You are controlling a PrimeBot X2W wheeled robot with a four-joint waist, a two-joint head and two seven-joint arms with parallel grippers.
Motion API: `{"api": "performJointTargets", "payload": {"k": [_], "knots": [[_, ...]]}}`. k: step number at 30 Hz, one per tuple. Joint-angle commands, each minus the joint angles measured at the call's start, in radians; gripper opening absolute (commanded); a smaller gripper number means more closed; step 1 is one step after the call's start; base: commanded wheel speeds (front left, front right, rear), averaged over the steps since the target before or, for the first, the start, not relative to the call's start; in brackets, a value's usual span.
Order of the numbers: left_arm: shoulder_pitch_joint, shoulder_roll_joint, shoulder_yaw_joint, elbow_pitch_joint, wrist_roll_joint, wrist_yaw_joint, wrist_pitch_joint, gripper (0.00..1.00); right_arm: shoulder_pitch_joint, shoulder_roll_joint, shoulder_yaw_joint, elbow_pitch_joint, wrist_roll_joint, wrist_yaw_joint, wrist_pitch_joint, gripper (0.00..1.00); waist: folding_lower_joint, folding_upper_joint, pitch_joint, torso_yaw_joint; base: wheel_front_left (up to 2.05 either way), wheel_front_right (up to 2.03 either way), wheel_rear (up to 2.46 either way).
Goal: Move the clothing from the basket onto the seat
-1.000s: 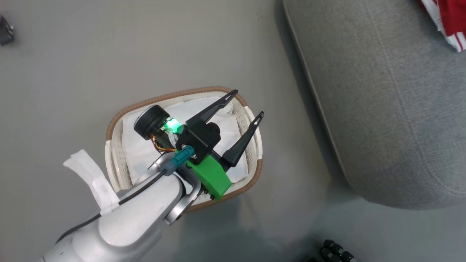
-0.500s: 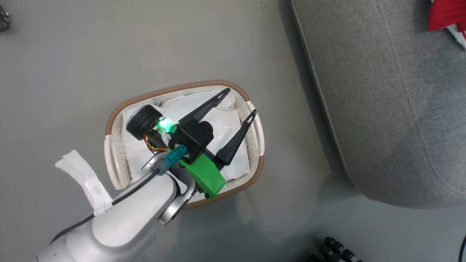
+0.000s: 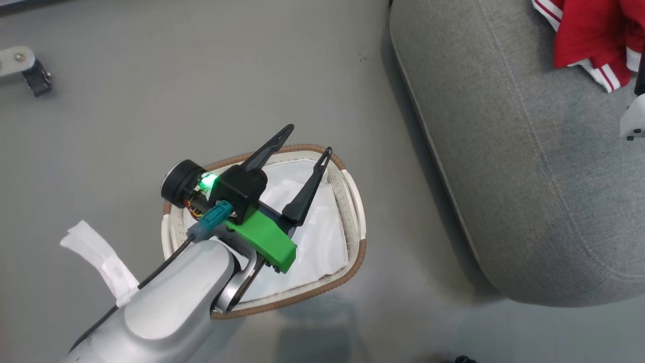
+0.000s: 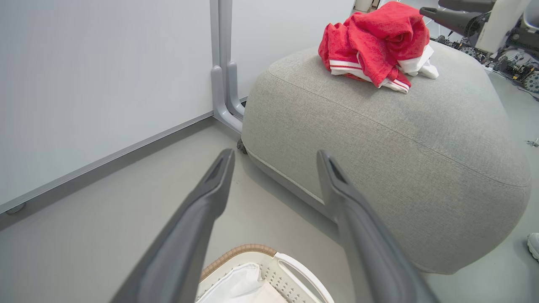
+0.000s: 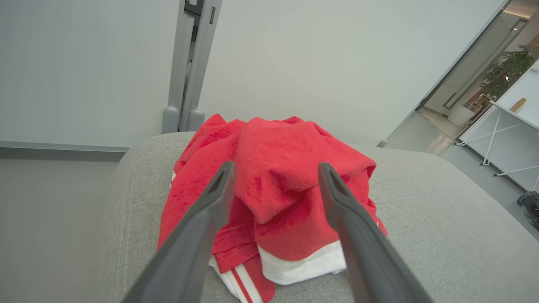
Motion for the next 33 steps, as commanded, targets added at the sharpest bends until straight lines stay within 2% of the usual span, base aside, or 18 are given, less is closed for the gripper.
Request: {"api": "performJointTargets", "payload": {"k": [1,8,20,33], "knots": [[0.021,-0.008,0.015,0.01,-0.011,0.007,-0.012,1.0,0.02,-0.008,0.011,-0.007,0.013,-0.001,-0.005,1.0,0.0,0.0,-0.075,0.03,0.0,0.0,0.0],[0.101,-0.04,0.116,0.065,-0.047,0.013,-0.037,1.0,0.033,0.011,0.094,-0.011,0.06,-0.001,-0.005,1.0,0.0,0.0,-0.198,0.099,0.0,0.0,0.0],[0.347,-0.099,0.415,0.05,0.038,0.0,-0.035,1.0,0.13,0.122,0.22,-0.044,0.141,-0.001,-0.004,1.0,0.0,0.0,-0.31,0.191,0.0,0.0,0.0],[0.584,-0.182,0.677,0.019,0.141,-0.033,-0.035,1.0,0.409,0.238,0.219,-0.207,0.185,-0.001,-0.005,1.0,0.0,0.0,-0.375,0.227,0.0,0.0,0.0]]}}
